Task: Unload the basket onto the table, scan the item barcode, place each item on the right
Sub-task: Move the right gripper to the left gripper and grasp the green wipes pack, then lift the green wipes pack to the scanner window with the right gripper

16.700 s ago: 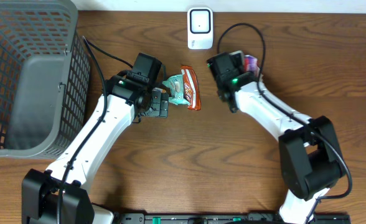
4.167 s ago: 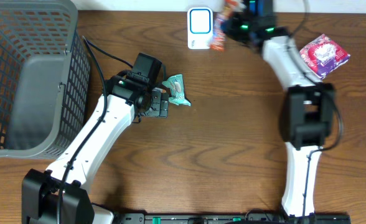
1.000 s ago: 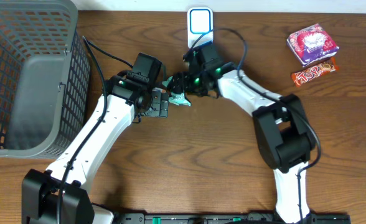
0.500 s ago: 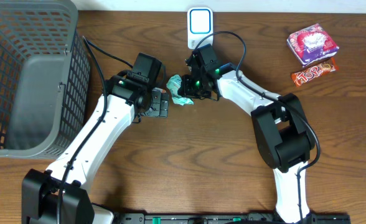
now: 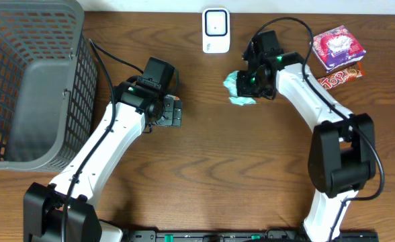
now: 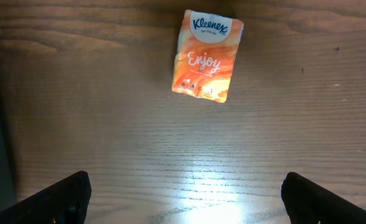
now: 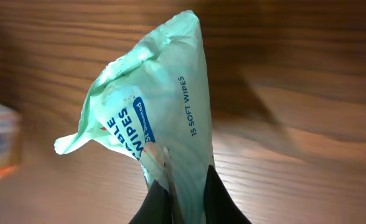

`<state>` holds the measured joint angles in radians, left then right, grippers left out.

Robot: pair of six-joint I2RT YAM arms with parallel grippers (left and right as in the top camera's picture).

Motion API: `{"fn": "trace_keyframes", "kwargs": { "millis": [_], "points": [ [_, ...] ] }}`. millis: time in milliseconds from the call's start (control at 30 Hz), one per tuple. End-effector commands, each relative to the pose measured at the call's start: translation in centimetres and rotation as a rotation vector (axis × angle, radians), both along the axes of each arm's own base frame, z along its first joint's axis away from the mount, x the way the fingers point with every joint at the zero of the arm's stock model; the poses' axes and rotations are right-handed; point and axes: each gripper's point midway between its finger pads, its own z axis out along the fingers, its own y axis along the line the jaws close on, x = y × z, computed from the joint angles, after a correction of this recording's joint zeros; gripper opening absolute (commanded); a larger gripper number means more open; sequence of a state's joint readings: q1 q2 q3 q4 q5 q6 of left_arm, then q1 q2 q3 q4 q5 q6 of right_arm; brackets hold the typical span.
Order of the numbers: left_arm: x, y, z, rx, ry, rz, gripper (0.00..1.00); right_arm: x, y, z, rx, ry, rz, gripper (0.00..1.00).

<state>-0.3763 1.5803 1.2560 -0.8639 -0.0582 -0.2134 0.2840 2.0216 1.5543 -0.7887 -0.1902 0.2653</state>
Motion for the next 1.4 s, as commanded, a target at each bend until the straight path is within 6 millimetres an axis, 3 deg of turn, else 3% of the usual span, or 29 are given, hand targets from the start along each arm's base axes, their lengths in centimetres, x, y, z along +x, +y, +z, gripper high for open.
{"fn": "trace_keyframes", "kwargs": {
  "millis": [0, 100, 133, 167, 200, 333, 533, 767, 967, 1133, 1367],
  "points": [
    [0.1, -0.1, 0.2, -0.002, -0.003, 0.008, 0.98, 0.5, -2.7, -0.1, -0.261, -0.074, 0.010, 0.01],
    [0.1, -0.1, 0.2, -0.002, -0.003, 0.008, 0.98, 0.6, -2.7, 0.1, -0.337, -0.103, 0.014, 0.04],
    [0.1, 0.0, 0.2, -0.002, -0.003, 0.008, 0.98, 0.4, -2.4, 0.1, -0.347, -0.107, 0.022, 0.12],
    [0.1, -0.1, 0.2, -0.002, -0.003, 0.008, 0.98, 0.3, -2.0, 0.1, -0.347, -0.108, 0.032, 0.28],
    [0.1, -0.1, 0.2, -0.002, -0.003, 0.008, 0.98, 0.2, -1.7, 0.1, -0.347, -0.110, 0.040, 0.38],
    [0.1, -0.1, 0.2, -0.002, -0.003, 0.008, 0.98, -0.1, -0.6, 0.1, -0.338, -0.116, 0.044, 0.55],
    [0.1, -0.1, 0.2, -0.002, -0.003, 0.008, 0.98, -0.4, 0.0, 0.1, -0.351, -0.122, 0.061, 0.57],
    [0.1, -0.1, 0.2, -0.002, -0.003, 0.008, 0.98, 0.4, -1.9, 0.6, -0.461, -0.161, 0.035, 0.61],
    [0.1, -0.1, 0.2, -0.002, -0.003, 0.008, 0.98, 0.3, -1.9, 0.5, -0.496, -0.167, 0.127, 0.62],
    [0.1, -0.1, 0.2, -0.002, -0.003, 0.008, 0.98, 1.0, -2.6, 0.6, -0.473, -0.175, 0.072, 0.48],
    [0.1, -0.1, 0.2, -0.002, -0.003, 0.008, 0.98, 1.6, -3.2, -0.2, -0.328, -0.146, 0.096, 0.50]
  ]
}}
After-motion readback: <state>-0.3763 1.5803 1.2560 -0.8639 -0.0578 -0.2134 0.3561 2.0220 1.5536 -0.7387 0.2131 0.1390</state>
